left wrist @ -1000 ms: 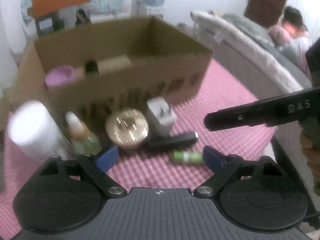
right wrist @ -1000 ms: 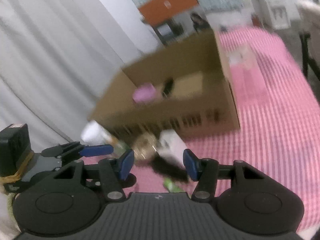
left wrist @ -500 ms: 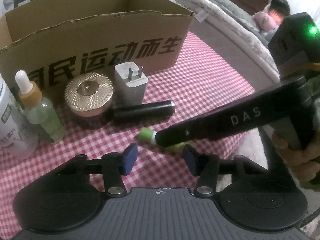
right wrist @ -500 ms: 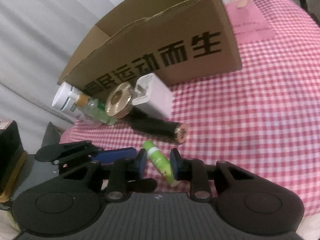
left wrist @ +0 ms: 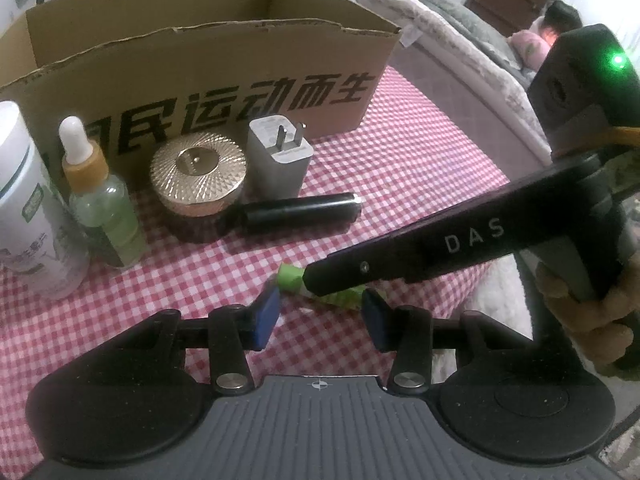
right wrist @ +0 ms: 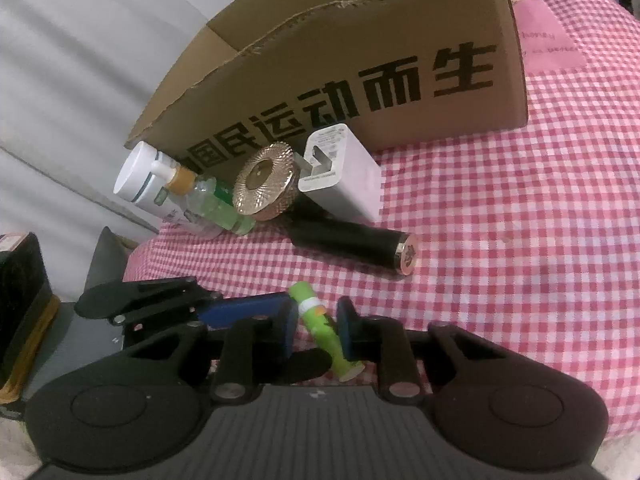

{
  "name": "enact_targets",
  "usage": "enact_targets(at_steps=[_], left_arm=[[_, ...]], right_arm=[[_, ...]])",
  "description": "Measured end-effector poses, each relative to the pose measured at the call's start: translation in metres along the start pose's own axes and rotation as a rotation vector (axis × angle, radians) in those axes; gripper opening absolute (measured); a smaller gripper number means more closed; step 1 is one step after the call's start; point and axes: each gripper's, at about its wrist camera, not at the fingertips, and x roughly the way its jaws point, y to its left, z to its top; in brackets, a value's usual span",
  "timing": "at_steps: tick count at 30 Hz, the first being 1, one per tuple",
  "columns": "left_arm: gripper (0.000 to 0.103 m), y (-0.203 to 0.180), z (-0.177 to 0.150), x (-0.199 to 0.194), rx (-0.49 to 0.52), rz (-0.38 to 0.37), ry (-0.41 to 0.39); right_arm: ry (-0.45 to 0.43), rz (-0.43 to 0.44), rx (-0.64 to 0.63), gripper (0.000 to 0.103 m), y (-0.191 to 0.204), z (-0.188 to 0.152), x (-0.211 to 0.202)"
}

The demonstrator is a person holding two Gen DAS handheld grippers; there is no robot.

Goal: Organize rigid objects
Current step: 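Close the right gripper around the green glue stick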

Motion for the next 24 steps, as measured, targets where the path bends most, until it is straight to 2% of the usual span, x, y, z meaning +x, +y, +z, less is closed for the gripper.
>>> enact_targets(at_steps=[7,15,24], left_arm=[[0.046,0.004,-0.005,-0.016,-0.020,-0.035,-0.008],[0.046,0.001,-0.007,-0.014,-0.032,-0.074,0.006],[0.045,0.001,-0.004,-0.005,-0.019,-0.039,-0.006]], right_arm=[[0.001,-0.001,0.008,0.021,-0.002,0.002,0.003],[-0.017,0.004,0.040,0.021,-0.003,-0.001,0.002],[0.007,0.024,0.085,0.021,0.000,-0.007,0.002]])
